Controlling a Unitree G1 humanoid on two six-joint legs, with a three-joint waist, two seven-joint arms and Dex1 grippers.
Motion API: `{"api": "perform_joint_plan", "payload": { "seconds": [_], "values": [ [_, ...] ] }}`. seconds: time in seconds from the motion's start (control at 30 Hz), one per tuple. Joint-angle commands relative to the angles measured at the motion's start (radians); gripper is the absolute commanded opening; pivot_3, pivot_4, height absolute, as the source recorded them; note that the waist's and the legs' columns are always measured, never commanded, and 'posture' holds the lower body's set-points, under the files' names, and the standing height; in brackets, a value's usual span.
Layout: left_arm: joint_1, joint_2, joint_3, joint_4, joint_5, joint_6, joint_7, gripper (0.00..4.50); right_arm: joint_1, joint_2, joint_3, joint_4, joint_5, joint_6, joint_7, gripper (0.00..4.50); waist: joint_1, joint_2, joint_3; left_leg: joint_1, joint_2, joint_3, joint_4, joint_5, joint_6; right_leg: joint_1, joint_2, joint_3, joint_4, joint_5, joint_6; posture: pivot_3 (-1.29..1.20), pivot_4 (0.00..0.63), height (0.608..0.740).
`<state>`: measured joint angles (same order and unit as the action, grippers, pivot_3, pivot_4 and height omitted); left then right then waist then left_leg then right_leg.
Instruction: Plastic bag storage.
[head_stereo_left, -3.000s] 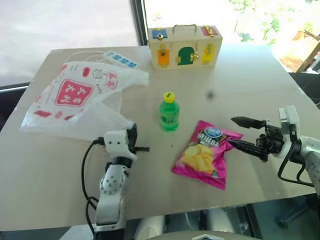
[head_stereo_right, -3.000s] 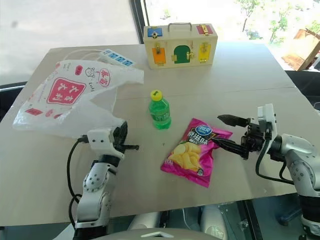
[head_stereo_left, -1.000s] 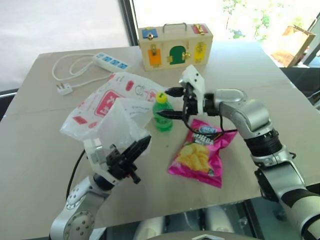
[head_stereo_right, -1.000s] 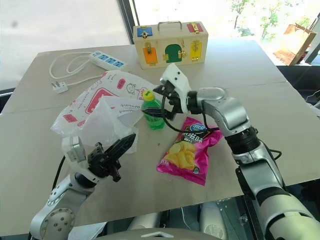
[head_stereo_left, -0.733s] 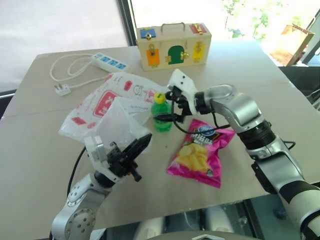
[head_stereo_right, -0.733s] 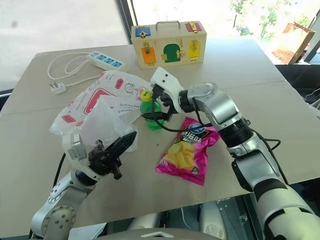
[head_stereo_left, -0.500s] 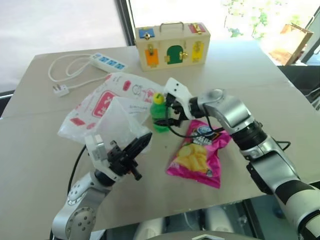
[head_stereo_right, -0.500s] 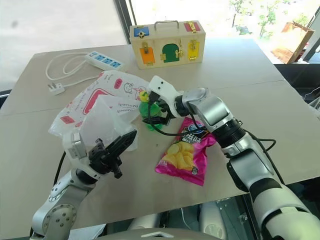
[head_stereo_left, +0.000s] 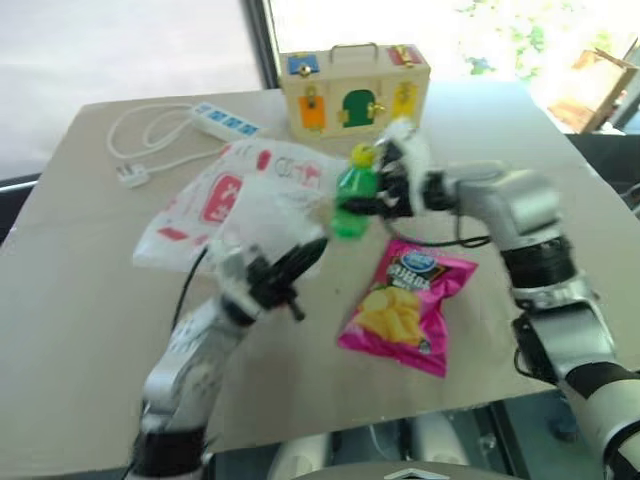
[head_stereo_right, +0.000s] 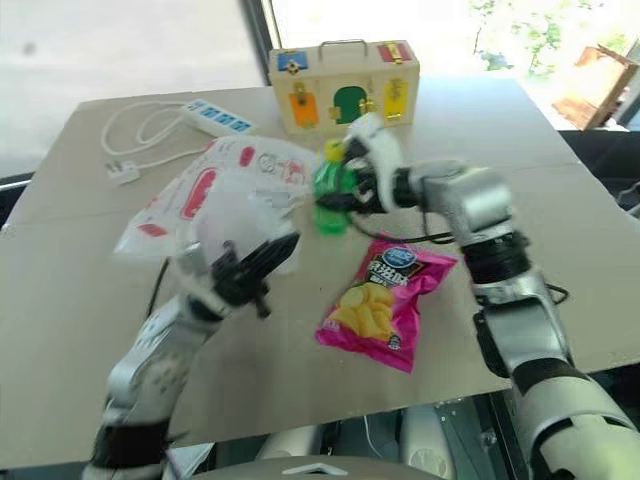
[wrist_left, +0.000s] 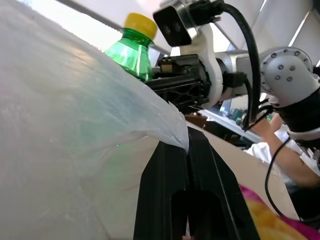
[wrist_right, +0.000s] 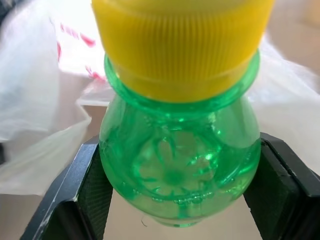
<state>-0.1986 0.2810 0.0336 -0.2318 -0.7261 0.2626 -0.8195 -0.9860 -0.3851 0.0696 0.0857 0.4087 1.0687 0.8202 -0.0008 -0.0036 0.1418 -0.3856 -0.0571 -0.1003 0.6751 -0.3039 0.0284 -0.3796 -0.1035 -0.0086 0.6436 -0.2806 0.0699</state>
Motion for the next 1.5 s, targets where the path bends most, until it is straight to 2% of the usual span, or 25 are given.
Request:
{"api": "perform_joint_plan", "payload": {
  "seconds": [0.03,0.13,0.2,0.33,0.43,0.57,0.67,0.8,1.03,1.13,1.3,1.37,1.4,1.5],
  "values": [
    [-0.188,-0.075,-0.074,0.182,0.095,-0.071,-0.035,0.00,0.011,-0.078,-0.189,-0.127,0.086,0.116,-0.054,3.05,-0.003,-0.001,-0.001,0.000,-0.002,0.000,0.000,0.000,0.000,0.000,-0.001,0.000,0.000,0.000,0.000,0.00,0.150,0.740],
    [-0.348,-0.151,-0.112,0.358,0.145,-0.121,-0.093,0.00,0.047,-0.132,-0.297,-0.179,0.103,0.179,-0.129,3.05,-0.015,-0.001,-0.001,0.000,-0.004,-0.001,-0.001,0.000,0.000,0.001,-0.002,0.000,0.002,0.001,0.001,0.00,0.150,0.740],
    [-0.402,-0.184,-0.130,0.423,0.159,-0.140,-0.146,0.00,0.069,-0.143,-0.346,-0.206,0.115,0.208,-0.171,3.05,-0.025,-0.001,-0.001,0.000,-0.004,-0.001,-0.002,0.000,0.000,0.000,-0.002,-0.001,0.002,0.001,0.002,0.00,0.150,0.740],
    [-0.425,-0.186,-0.181,0.394,0.104,-0.054,-0.307,0.00,0.095,-0.107,-0.458,-0.264,0.153,0.293,-0.264,3.05,-0.050,-0.001,0.000,0.002,-0.002,-0.001,-0.005,0.000,0.000,-0.001,-0.002,-0.001,0.002,0.001,0.002,0.00,0.150,0.740],
    [-0.383,-0.140,-0.169,0.289,0.058,0.019,-0.339,0.00,0.077,-0.032,-0.577,-0.263,0.181,0.370,-0.346,3.05,-0.063,-0.001,0.000,0.003,0.000,-0.003,-0.006,0.000,0.000,-0.002,-0.001,0.000,0.002,0.001,0.002,0.00,0.150,0.740],
    [-0.284,-0.080,-0.144,0.154,0.016,0.080,-0.318,0.00,-0.016,0.127,-0.800,-0.183,0.186,0.506,-0.464,3.05,-0.066,-0.001,-0.001,0.005,0.000,-0.005,-0.005,0.000,0.000,-0.002,-0.001,0.003,0.005,0.001,0.003,0.00,0.150,0.740],
    [-0.200,-0.059,-0.135,0.074,-0.007,0.106,-0.296,0.00,-0.046,0.232,-0.856,-0.152,0.216,0.542,-0.497,3.05,-0.060,0.000,-0.001,0.007,-0.003,-0.007,-0.004,0.000,0.000,-0.002,-0.001,0.006,0.007,0.002,0.005,0.00,0.150,0.740],
    [-0.139,-0.061,-0.132,0.019,-0.021,0.114,-0.266,0.00,-0.070,0.349,-0.865,-0.089,0.256,0.546,-0.520,3.05,-0.054,0.000,-0.001,0.006,-0.005,-0.009,-0.004,0.000,0.000,-0.004,-0.002,0.007,0.009,0.002,0.005,0.00,0.150,0.740],
    [-0.125,-0.117,-0.082,0.000,-0.046,0.070,-0.202,0.00,-0.119,0.513,-0.871,0.167,0.223,0.531,-0.593,3.05,-0.057,0.000,-0.001,0.006,-0.008,-0.012,-0.004,0.000,0.000,-0.007,-0.003,0.009,0.016,0.002,0.005,0.00,0.150,0.740],
    [-0.124,-0.136,-0.067,0.001,-0.040,0.043,-0.184,0.00,-0.127,0.539,-0.855,0.240,0.222,0.494,-0.616,3.05,-0.057,0.000,-0.001,0.006,-0.009,-0.013,-0.004,0.000,0.000,-0.009,-0.003,0.009,0.017,0.002,0.005,0.00,0.150,0.740],
    [-0.108,-0.162,-0.075,-0.006,-0.031,0.023,-0.164,0.00,-0.113,0.538,-0.720,0.277,0.212,0.442,-0.603,3.05,-0.066,0.000,-0.001,0.005,-0.010,-0.014,-0.004,0.000,0.000,-0.009,-0.003,0.009,0.017,0.002,0.005,0.00,0.150,0.740],
    [-0.098,-0.168,-0.079,-0.011,-0.028,0.017,-0.158,0.00,-0.112,0.531,-0.683,0.278,0.217,0.412,-0.594,4.08,-0.069,0.000,-0.001,0.005,-0.010,-0.014,-0.004,0.000,0.000,-0.009,-0.003,0.009,0.017,0.002,0.005,0.00,0.150,0.740],
    [-0.094,-0.171,-0.078,-0.012,-0.029,0.014,-0.152,0.00,-0.110,0.531,-0.673,0.279,0.221,0.397,-0.594,4.45,-0.069,0.000,-0.001,0.005,-0.010,-0.014,-0.004,0.000,0.000,-0.009,-0.003,0.009,0.017,0.002,0.005,0.00,0.150,0.740],
    [-0.086,-0.178,-0.071,-0.014,-0.030,0.004,-0.136,0.00,-0.101,0.526,-0.652,0.275,0.222,0.344,-0.603,4.45,-0.068,0.000,-0.001,0.005,-0.009,-0.014,-0.004,0.000,0.000,-0.009,-0.003,0.009,0.017,0.002,0.004,0.00,0.150,0.740]
  ]
}}
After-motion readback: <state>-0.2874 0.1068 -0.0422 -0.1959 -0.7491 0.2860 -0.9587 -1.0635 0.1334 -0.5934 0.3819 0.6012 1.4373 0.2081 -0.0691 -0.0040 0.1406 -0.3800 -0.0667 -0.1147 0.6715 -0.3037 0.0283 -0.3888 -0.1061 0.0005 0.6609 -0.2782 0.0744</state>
